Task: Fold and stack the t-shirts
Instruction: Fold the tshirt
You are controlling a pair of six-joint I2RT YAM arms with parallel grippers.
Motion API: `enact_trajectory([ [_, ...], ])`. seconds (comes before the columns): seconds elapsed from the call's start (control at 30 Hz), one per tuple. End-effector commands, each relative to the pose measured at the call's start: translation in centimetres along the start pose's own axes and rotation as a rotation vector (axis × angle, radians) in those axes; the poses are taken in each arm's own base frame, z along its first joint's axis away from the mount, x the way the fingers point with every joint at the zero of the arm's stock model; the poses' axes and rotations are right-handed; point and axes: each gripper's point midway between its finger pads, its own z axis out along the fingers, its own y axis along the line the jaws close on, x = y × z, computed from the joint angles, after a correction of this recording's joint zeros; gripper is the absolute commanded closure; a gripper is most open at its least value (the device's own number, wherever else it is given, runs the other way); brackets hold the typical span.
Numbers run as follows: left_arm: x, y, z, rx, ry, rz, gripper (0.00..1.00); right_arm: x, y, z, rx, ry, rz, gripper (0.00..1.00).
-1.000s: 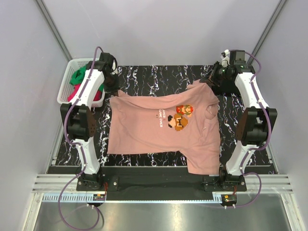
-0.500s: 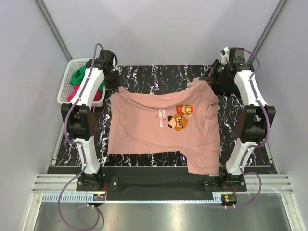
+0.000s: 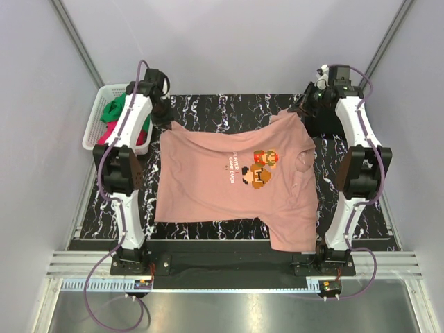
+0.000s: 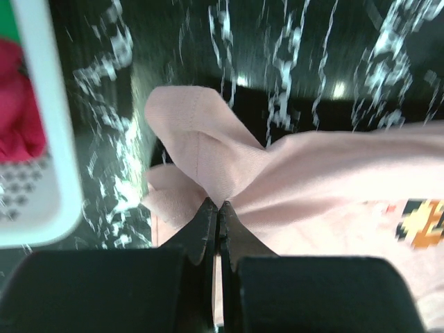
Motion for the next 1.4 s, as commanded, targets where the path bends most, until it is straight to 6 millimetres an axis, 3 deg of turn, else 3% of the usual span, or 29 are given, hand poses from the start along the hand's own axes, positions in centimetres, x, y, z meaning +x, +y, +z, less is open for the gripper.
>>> enact_trajectory([
  [0.0, -3.2, 1.1, -1.2, -0.030, -0.094, -0.018, 1.00, -2.6, 0.8, 0.0, -0.005, -0.058, -0.058, 1.00],
  [0.23, -2.5, 1.7, -1.0, -0.038, -0.075, -0.023, 1.00, -3.0, 1.0, 0.5, -0.023, -0.050, -0.055, 1.00],
  [0.63, 2.8, 1.5, -0.9, 0.010, 0.025, -0.005, 1.00, 0.8, 0.6, -2.4, 0.018, -0.040, -0.048, 1.00],
  [1.03, 4.4, 1.2, -2.7, 0.029, 0.014, 0.018, 1.00, 4.2, 0.6, -4.3, 0.020, -0.016, -0.014, 1.00],
  [1.13, 5.7, 1.4, -2.1, 0.027, 0.054, 0.019, 1.00, 5.7, -0.3, -4.2, 0.033, 0.015, 0.001, 1.00],
  [1.37, 8.9, 1.4, -0.3, 0.031, 0.161, 0.019, 1.00, 7.2, -1.3, -3.6, 0.046, 0.047, 0.025, 1.00],
])
